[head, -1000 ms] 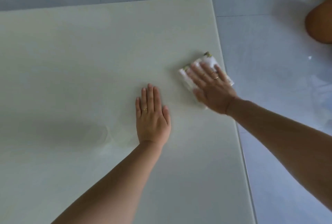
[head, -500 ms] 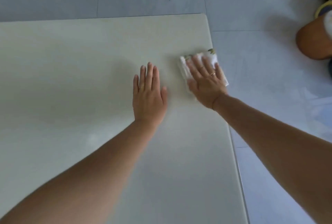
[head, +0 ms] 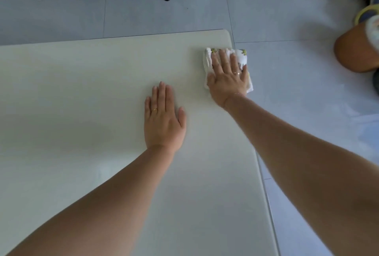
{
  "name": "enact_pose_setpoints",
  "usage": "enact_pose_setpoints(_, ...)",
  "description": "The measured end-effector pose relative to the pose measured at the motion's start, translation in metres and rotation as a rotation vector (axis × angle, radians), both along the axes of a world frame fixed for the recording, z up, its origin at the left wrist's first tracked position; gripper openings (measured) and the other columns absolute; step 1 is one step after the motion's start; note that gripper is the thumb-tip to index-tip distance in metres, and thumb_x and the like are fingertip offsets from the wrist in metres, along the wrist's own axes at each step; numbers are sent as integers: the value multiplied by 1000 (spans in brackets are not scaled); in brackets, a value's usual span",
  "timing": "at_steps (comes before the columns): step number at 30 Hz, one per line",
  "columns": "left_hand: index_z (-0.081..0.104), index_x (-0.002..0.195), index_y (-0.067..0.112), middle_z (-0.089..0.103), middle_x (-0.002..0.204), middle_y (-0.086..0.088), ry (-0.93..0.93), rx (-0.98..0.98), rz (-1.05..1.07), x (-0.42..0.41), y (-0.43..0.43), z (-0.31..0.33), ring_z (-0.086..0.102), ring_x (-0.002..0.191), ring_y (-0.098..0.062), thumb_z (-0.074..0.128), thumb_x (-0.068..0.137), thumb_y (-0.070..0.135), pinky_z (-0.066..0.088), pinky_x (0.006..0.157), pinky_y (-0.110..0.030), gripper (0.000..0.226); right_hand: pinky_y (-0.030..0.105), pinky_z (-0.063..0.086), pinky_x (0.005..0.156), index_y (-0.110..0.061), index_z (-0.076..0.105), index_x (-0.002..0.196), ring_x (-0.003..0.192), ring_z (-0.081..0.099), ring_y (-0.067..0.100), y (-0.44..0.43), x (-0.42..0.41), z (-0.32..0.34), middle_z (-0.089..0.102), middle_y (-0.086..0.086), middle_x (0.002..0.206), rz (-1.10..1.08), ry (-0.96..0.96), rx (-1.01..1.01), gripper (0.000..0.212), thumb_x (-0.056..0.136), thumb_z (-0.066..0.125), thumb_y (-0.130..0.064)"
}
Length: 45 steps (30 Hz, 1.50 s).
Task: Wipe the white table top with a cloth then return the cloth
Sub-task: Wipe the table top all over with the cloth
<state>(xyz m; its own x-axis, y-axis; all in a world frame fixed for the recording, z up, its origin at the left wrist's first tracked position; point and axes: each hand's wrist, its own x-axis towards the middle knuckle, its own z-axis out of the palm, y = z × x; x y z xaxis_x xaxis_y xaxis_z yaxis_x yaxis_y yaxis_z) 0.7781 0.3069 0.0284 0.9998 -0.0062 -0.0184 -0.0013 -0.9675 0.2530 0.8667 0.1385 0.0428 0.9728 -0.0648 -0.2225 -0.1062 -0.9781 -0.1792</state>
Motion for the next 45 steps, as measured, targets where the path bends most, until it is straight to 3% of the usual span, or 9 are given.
enact_pose_setpoints(2, 19, 150, 6, 16, 159, -10, 2, 14, 4, 0, -1, 1, 10, 148, -23, 16, 91, 40, 2, 120, -36, 68, 50, -14, 113, -29, -3, 150, 145, -12, 22, 32, -1, -2, -10, -8, 159, -22, -2, -12, 59, 97, 20, -36)
enact_pose_setpoints(8, 26, 148, 4, 23, 157, -11, 8, -1, 12, 0, -1, 6, 16, 147, -25, 24, 91, 39, 6, 120, -37, 67, 46, -6, 116, -32, -3, 150, 146, -4, 19, 10, 21, 0, -4, -8, 160, 596, -62, -102, 58, 98, 21, -44)
enact_pose_setpoints(14, 26, 148, 4, 23, 157, -11, 30, -4, 15, 0, -2, 5, 17, 146, -25, 27, 91, 37, 9, 120, -39, 66, 52, -13, 113, -30, -5, 150, 145, -13, 20, 27, 64, 0, -12, -10, 159, -40, 16, -25, 57, 97, 14, -39)
enact_pose_setpoints(19, 28, 148, 4, 25, 156, -10, 24, 3, 22, -1, -2, 6, 20, 146, -25, 29, 91, 37, 12, 120, -39, 66, 50, -8, 115, -32, -5, 150, 146, -9, 22, 43, 49, 3, -8, -8, 159, 534, -31, -66, 57, 99, 18, -43)
enact_pose_setpoints(25, 27, 148, 5, 24, 157, -10, 24, 0, 10, -1, -4, 5, 18, 146, -25, 24, 90, 39, 10, 120, -38, 67, 48, -5, 117, -30, -1, 151, 146, -12, 23, -19, 56, 6, -10, -5, 160, 58, 35, 27, 57, 98, 19, -40)
enact_pose_setpoints(31, 21, 150, 5, 16, 159, -8, 25, -1, 11, -3, -3, 6, 10, 148, -22, 16, 89, 42, 3, 120, -35, 71, 46, -12, 116, -29, -7, 150, 146, -11, 22, 0, -52, 0, -11, -4, 159, 435, -42, -76, 61, 95, 15, -42)
enact_pose_setpoints(37, 23, 149, 4, 20, 158, -11, 4, -23, 6, -6, -4, 2, 14, 147, -26, 36, 92, 32, 6, 120, -39, 65, 40, -7, 117, -29, -5, 150, 146, -13, 22, -34, -127, 5, -13, -5, 158, -21, 28, 78, 60, 98, 25, -33)
enact_pose_setpoints(43, 14, 150, 4, 11, 160, -13, 53, 69, 43, -31, -6, 14, 7, 148, -27, 37, 97, 37, -1, 120, -42, 67, 42, -9, 117, -26, -1, 150, 145, -13, 21, -30, -237, 16, -11, -6, 157, 321, 59, -14, 62, 92, 14, -38)
enact_pose_setpoints(45, 20, 149, 2, 18, 158, -15, 18, 39, 27, -75, -5, 22, 15, 147, -29, 38, 96, 39, 6, 119, -43, 67, 39, -9, 118, -29, -8, 149, 145, -16, 20, -50, -240, 18, -13, -6, 157, 258, 91, -3, 63, 90, 11, -39)
